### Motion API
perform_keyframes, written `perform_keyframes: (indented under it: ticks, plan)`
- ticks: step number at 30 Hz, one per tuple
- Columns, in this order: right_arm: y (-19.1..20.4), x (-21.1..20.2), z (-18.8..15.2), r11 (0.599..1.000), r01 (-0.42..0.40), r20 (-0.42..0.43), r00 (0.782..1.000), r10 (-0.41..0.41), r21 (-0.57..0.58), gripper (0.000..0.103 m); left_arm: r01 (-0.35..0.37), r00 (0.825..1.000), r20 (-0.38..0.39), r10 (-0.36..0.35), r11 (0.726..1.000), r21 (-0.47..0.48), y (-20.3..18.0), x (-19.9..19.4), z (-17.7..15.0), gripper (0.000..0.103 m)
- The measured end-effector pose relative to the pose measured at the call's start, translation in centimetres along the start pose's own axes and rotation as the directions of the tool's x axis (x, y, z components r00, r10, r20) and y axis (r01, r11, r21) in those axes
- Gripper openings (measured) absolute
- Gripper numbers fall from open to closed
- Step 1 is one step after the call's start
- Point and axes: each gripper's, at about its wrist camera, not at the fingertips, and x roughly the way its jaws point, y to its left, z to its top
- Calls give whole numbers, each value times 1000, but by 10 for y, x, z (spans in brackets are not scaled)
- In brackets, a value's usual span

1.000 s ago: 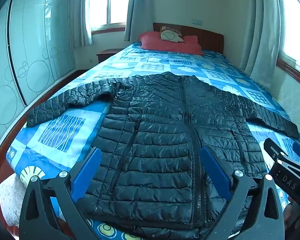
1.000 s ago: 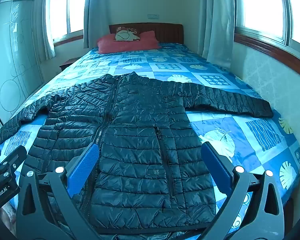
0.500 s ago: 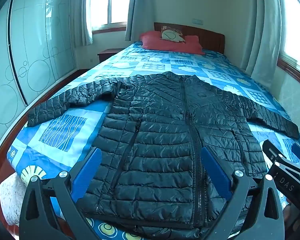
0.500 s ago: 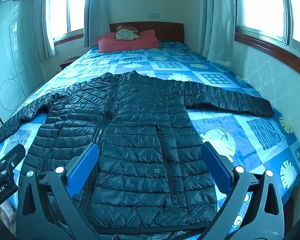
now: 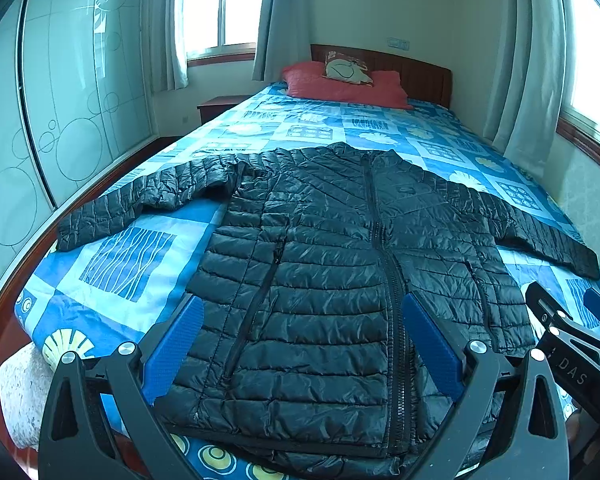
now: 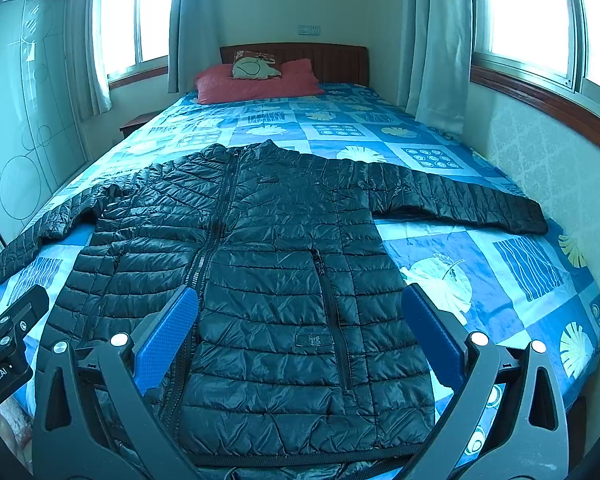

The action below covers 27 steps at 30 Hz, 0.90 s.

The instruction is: Fold large clothes

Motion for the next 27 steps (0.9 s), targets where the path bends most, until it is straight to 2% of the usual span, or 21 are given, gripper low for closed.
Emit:
perform_keyframes:
  ticks: [1, 27]
  plan:
    - [0, 0, 0, 1000, -1, 0, 1000, 1, 0, 101, 2, 1000, -2, -2, 1000, -5, 5, -4, 12, 98]
    - [3, 4, -2, 1000, -3, -5, 1000, 3, -6, 101, 3, 1000, -12, -3, 1000, -6, 9, -1, 7, 98]
